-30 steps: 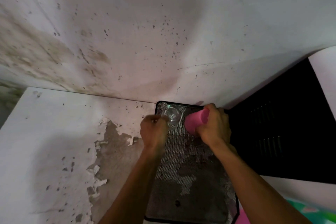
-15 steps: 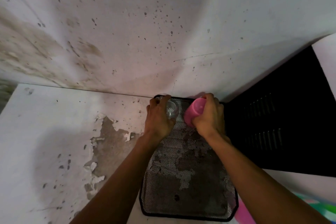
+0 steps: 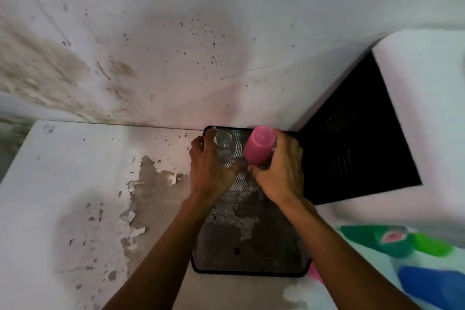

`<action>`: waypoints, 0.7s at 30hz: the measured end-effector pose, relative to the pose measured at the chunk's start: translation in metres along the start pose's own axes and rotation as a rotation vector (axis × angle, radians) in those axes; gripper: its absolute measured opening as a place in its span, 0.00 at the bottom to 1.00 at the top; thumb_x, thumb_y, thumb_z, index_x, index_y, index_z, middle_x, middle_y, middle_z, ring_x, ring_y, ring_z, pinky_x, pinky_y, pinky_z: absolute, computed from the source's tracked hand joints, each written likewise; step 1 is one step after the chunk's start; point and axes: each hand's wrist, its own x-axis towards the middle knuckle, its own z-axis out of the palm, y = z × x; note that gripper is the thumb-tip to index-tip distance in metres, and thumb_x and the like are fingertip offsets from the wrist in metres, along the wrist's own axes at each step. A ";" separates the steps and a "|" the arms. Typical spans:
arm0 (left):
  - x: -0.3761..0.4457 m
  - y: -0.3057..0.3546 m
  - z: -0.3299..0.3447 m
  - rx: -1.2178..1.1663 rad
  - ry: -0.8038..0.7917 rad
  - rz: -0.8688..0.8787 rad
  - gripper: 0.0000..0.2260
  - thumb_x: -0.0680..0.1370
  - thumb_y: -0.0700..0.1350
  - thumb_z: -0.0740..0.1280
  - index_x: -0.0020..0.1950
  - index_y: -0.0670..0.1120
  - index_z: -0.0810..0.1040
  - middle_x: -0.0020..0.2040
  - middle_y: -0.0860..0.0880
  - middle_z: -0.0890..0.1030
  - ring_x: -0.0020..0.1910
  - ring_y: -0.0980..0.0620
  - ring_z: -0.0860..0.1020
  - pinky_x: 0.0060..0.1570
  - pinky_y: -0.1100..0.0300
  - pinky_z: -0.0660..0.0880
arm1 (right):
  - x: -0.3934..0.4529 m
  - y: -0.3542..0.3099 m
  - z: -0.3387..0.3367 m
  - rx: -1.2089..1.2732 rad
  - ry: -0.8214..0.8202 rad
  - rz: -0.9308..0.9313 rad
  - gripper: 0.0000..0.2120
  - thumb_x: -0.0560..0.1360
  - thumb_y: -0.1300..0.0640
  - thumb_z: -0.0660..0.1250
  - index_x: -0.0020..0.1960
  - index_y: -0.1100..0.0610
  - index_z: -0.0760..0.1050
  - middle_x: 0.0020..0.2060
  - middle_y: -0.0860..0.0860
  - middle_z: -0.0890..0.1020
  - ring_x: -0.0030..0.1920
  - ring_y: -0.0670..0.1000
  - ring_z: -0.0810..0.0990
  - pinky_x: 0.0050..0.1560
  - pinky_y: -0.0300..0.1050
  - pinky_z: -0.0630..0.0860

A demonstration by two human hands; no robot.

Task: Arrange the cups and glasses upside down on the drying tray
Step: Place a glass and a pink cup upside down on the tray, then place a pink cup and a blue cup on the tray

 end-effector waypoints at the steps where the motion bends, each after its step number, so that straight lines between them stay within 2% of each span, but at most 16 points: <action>1: -0.012 0.002 -0.001 -0.011 0.028 0.025 0.45 0.62 0.47 0.79 0.75 0.48 0.59 0.66 0.42 0.68 0.63 0.45 0.68 0.55 0.50 0.75 | -0.013 0.003 -0.003 0.024 -0.006 -0.017 0.42 0.61 0.49 0.78 0.70 0.50 0.62 0.64 0.53 0.70 0.66 0.56 0.67 0.63 0.56 0.72; 4: -0.056 0.014 -0.002 -0.068 0.064 0.076 0.35 0.66 0.44 0.76 0.71 0.46 0.67 0.63 0.44 0.72 0.58 0.49 0.73 0.51 0.56 0.76 | -0.061 0.015 -0.020 0.069 -0.044 -0.065 0.36 0.66 0.49 0.74 0.70 0.48 0.63 0.64 0.50 0.72 0.66 0.52 0.69 0.66 0.53 0.71; 7: -0.092 0.021 0.000 -0.095 0.000 0.147 0.19 0.70 0.42 0.73 0.60 0.44 0.76 0.51 0.47 0.81 0.46 0.53 0.78 0.44 0.60 0.77 | -0.101 0.031 -0.040 0.157 -0.087 -0.069 0.26 0.67 0.54 0.74 0.64 0.48 0.71 0.59 0.48 0.78 0.60 0.48 0.75 0.61 0.45 0.74; 10: -0.130 0.031 0.008 -0.071 -0.105 0.248 0.05 0.72 0.40 0.70 0.47 0.43 0.80 0.40 0.47 0.83 0.36 0.53 0.79 0.38 0.57 0.79 | -0.141 0.055 -0.065 0.232 -0.096 -0.066 0.16 0.67 0.57 0.74 0.54 0.51 0.79 0.47 0.47 0.82 0.47 0.46 0.79 0.50 0.41 0.77; 13: -0.166 0.046 0.022 -0.045 -0.223 0.349 0.02 0.72 0.40 0.69 0.44 0.44 0.80 0.38 0.49 0.81 0.36 0.52 0.79 0.37 0.53 0.79 | -0.178 0.084 -0.088 0.245 -0.088 -0.049 0.11 0.68 0.58 0.74 0.50 0.53 0.80 0.42 0.44 0.81 0.43 0.45 0.79 0.45 0.38 0.77; 15: -0.187 0.058 0.033 -0.049 -0.275 0.394 0.04 0.72 0.39 0.69 0.43 0.46 0.78 0.36 0.52 0.78 0.35 0.53 0.77 0.36 0.54 0.77 | -0.196 0.105 -0.103 0.240 -0.076 -0.030 0.10 0.68 0.58 0.74 0.49 0.53 0.80 0.42 0.44 0.81 0.42 0.45 0.79 0.46 0.38 0.78; 17: -0.202 0.071 0.045 -0.071 -0.277 0.400 0.07 0.70 0.41 0.70 0.47 0.46 0.78 0.39 0.50 0.77 0.38 0.51 0.77 0.38 0.55 0.76 | -0.211 0.125 -0.117 0.241 -0.036 0.003 0.10 0.68 0.59 0.74 0.48 0.53 0.80 0.43 0.45 0.83 0.43 0.45 0.80 0.47 0.42 0.80; 19: -0.212 0.080 0.058 -0.025 -0.324 0.398 0.19 0.67 0.43 0.71 0.57 0.44 0.76 0.50 0.46 0.78 0.48 0.47 0.77 0.46 0.55 0.75 | -0.220 0.144 -0.130 0.220 0.025 0.060 0.11 0.67 0.61 0.75 0.49 0.54 0.80 0.45 0.47 0.83 0.44 0.46 0.80 0.49 0.44 0.80; 21: -0.217 0.086 0.072 0.085 -0.417 0.415 0.33 0.64 0.48 0.73 0.68 0.45 0.69 0.61 0.45 0.74 0.59 0.45 0.72 0.58 0.52 0.73 | -0.227 0.163 -0.141 0.187 0.084 0.112 0.13 0.67 0.61 0.74 0.51 0.55 0.80 0.47 0.49 0.83 0.47 0.50 0.81 0.51 0.44 0.78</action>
